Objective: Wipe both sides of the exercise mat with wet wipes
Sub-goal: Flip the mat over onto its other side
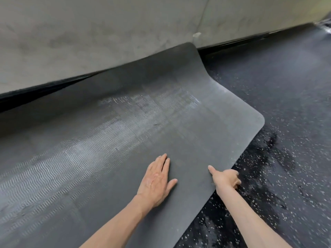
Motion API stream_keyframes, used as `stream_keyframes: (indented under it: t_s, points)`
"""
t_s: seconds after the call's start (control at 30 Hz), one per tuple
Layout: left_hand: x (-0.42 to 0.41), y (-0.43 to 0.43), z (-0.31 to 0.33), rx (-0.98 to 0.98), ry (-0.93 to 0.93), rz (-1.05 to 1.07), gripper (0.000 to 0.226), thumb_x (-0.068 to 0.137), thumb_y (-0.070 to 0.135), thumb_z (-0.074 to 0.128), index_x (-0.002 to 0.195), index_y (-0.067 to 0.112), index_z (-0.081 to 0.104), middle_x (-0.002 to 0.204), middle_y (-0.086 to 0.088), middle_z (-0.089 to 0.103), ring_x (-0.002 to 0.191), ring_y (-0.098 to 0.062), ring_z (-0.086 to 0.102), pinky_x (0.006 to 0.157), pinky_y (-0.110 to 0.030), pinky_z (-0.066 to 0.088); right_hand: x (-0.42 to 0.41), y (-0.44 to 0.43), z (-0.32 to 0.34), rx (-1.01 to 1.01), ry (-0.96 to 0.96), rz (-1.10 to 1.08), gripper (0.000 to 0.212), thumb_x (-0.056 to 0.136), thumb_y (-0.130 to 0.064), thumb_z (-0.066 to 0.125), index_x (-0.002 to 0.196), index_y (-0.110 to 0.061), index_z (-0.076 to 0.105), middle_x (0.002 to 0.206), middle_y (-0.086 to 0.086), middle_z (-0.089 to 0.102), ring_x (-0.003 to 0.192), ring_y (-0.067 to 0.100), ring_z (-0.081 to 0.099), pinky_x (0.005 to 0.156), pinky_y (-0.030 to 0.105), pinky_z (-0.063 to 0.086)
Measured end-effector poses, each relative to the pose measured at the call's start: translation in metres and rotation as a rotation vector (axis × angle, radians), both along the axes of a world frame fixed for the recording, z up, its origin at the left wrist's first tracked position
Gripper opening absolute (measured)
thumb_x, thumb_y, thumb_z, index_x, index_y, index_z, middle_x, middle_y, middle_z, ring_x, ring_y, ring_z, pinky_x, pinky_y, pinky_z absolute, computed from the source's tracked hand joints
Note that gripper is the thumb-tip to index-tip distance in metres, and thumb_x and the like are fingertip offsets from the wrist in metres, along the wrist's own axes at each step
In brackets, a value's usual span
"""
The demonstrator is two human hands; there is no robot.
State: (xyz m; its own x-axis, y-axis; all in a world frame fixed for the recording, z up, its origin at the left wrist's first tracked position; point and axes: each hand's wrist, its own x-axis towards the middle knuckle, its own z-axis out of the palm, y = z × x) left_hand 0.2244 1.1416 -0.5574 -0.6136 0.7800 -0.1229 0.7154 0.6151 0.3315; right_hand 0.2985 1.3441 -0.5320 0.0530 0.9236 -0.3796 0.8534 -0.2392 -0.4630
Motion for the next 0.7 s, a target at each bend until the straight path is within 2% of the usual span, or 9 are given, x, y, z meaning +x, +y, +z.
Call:
stream_keyframes:
  t_s: [0.1, 0.13, 0.2, 0.27, 0.3, 0.43, 0.5, 0.63, 0.7]
  points:
    - [-0.003, 0.001, -0.006, -0.010, -0.036, -0.006, 0.078, 0.100, 0.059, 0.021, 0.155, 0.006, 0.008, 0.164, -0.009, -0.001, 0.151, -0.025, 0.001, 0.123, -0.033, -0.002, 0.005, 0.010, 0.000, -0.002, 0.092, -0.094, 0.065, 0.076, -0.020, 0.083, 0.122, 0.012, 0.050, 0.127, 0.028, 0.055, 0.118, 0.042, 0.053, 0.098, 0.045, 0.046]
    - [-0.003, 0.000, -0.005, 0.003, -0.043, -0.010, 0.080, 0.098, 0.060, 0.021, 0.153, 0.002, 0.020, 0.162, -0.012, 0.011, 0.150, -0.028, 0.014, 0.123, -0.035, 0.008, 0.008, 0.014, 0.000, 0.003, 0.119, -0.106, 0.050, 0.080, -0.017, 0.079, 0.114, 0.012, 0.056, 0.119, 0.027, 0.059, 0.112, 0.040, 0.056, 0.095, 0.043, 0.046]
    - [-0.002, -0.002, -0.011, -0.008, -0.069, -0.020, 0.078, 0.094, 0.059, 0.027, 0.139, -0.001, 0.049, 0.149, -0.015, 0.043, 0.136, -0.031, 0.045, 0.113, -0.040, 0.034, 0.012, 0.020, 0.002, -0.008, 0.169, -0.127, 0.022, 0.085, -0.011, 0.071, 0.080, 0.006, 0.058, 0.092, 0.022, 0.061, 0.090, 0.034, 0.057, 0.086, 0.042, 0.047]
    - [-0.002, -0.001, -0.016, 0.000, -0.067, -0.019, 0.075, 0.091, 0.058, 0.031, 0.129, 0.001, 0.060, 0.138, -0.015, 0.056, 0.125, -0.030, 0.057, 0.102, -0.042, 0.047, 0.015, 0.024, 0.003, -0.002, 0.182, -0.133, 0.031, 0.086, -0.006, 0.062, 0.058, 0.000, 0.049, 0.070, 0.013, 0.057, 0.075, 0.031, 0.054, 0.077, 0.042, 0.048]
    - [-0.001, -0.001, -0.017, -0.004, -0.064, -0.020, 0.074, 0.091, 0.058, 0.032, 0.129, 0.001, 0.061, 0.137, -0.015, 0.057, 0.125, -0.030, 0.057, 0.103, -0.040, 0.048, 0.016, 0.024, 0.006, 0.007, 0.185, -0.127, 0.033, 0.085, -0.005, 0.058, 0.054, -0.002, 0.047, 0.064, 0.012, 0.055, 0.073, 0.032, 0.055, 0.074, 0.042, 0.048]
    - [0.000, -0.001, -0.018, -0.002, 0.014, -0.006, 0.075, 0.096, 0.058, 0.025, 0.131, 0.000, 0.059, 0.140, -0.015, 0.054, 0.127, -0.029, 0.054, 0.106, -0.038, 0.030, 0.022, 0.024, 0.011, 0.090, 0.161, -0.055, 0.038, 0.088, -0.005, 0.051, 0.050, -0.003, 0.044, 0.054, 0.012, 0.050, 0.066, 0.029, 0.050, 0.068, 0.038, 0.041]
    - [0.001, -0.001, -0.020, -0.007, 0.021, -0.001, 0.076, 0.098, 0.057, 0.022, 0.131, 0.000, 0.058, 0.140, -0.016, 0.054, 0.127, -0.029, 0.054, 0.106, -0.039, 0.028, 0.026, 0.025, 0.012, 0.122, 0.173, -0.034, 0.039, 0.089, -0.005, 0.051, 0.051, -0.004, 0.043, 0.053, 0.011, 0.048, 0.062, 0.027, 0.046, 0.067, 0.036, 0.039]
    - [0.004, 0.000, -0.022, 0.040, 0.067, -0.007, 0.073, 0.093, 0.055, 0.033, 0.133, -0.001, 0.056, 0.141, -0.017, 0.052, 0.129, -0.030, 0.053, 0.106, -0.039, 0.028, 0.033, 0.022, 0.015, 0.123, 0.207, -0.043, 0.039, 0.091, -0.008, 0.051, 0.053, -0.004, 0.044, 0.057, 0.013, 0.051, 0.066, 0.029, 0.051, 0.069, 0.033, 0.038]
    - [0.006, -0.002, -0.024, 0.058, 0.074, -0.013, 0.073, 0.093, 0.055, 0.034, 0.134, -0.001, 0.056, 0.142, -0.016, 0.052, 0.129, -0.029, 0.053, 0.107, -0.039, 0.028, 0.041, 0.021, 0.017, 0.103, 0.215, -0.076, 0.042, 0.091, -0.006, 0.051, 0.051, -0.006, 0.041, 0.055, 0.011, 0.048, 0.061, 0.027, 0.047, 0.062, 0.031, 0.036]
